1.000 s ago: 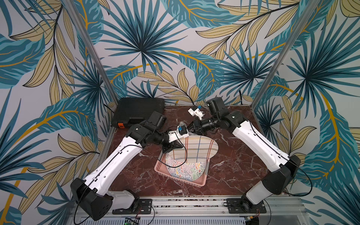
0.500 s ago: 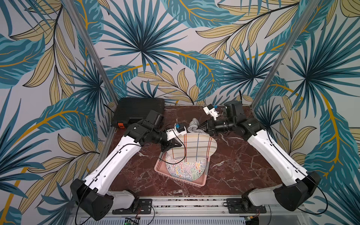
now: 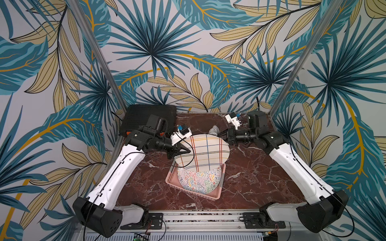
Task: Wipe the wet plate dry
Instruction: Wipe the plate with towel.
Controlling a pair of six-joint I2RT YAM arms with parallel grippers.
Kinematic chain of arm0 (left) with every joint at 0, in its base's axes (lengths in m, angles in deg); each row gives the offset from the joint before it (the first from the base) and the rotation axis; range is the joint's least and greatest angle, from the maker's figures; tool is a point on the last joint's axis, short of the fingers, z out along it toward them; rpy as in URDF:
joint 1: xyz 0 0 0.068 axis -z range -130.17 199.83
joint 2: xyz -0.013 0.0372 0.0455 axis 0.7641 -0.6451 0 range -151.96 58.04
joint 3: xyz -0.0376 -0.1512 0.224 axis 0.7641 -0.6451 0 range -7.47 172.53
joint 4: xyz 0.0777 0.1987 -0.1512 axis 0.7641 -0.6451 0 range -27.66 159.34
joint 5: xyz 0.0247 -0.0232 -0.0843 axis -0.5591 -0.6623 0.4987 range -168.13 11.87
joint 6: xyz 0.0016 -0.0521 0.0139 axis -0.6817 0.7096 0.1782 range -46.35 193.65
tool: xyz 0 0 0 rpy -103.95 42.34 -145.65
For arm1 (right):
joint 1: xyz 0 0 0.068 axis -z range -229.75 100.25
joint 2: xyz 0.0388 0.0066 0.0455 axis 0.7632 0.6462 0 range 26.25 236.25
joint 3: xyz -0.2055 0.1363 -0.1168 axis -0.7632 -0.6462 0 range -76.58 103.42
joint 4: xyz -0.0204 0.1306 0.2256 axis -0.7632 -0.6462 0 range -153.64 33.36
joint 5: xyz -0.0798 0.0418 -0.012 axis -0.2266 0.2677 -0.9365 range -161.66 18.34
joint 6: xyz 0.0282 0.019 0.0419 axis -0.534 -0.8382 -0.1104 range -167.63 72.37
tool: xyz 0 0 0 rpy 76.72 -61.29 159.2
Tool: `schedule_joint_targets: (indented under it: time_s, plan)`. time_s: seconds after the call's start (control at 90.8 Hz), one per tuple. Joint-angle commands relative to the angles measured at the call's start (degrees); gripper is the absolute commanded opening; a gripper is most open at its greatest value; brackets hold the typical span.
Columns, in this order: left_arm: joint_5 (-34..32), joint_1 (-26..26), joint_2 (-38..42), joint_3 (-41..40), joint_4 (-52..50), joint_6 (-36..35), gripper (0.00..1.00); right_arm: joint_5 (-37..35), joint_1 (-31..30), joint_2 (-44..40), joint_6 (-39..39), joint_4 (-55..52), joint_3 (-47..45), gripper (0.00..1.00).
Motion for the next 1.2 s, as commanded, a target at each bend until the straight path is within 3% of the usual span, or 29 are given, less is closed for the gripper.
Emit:
schedule_joint_targets:
  time_s: [0.0,0.584,0.903,1.19]
  plan:
    - [-2.32,-4.78,0.37,2.99,14.74,12.68,0.0,4.83,-1.17,-2.73,0.24,-4.2,-2.38,0.0]
    - [-4.13,-8.55,-2.11,0.58,22.72,28.09,0.0,1.68,-0.26,-6.17,-0.44,0.72,-6.66,0.0]
    - [2.58,-9.55,-3.64,0.02,25.17,36.08,0.0,-0.95,-0.22,-7.64,0.14,3.95,-9.77,0.0]
    - [6.86,-10.82,-5.25,-1.47,30.4,44.57,0.0,-3.71,-0.25,-10.71,0.16,13.22,-15.42,0.0]
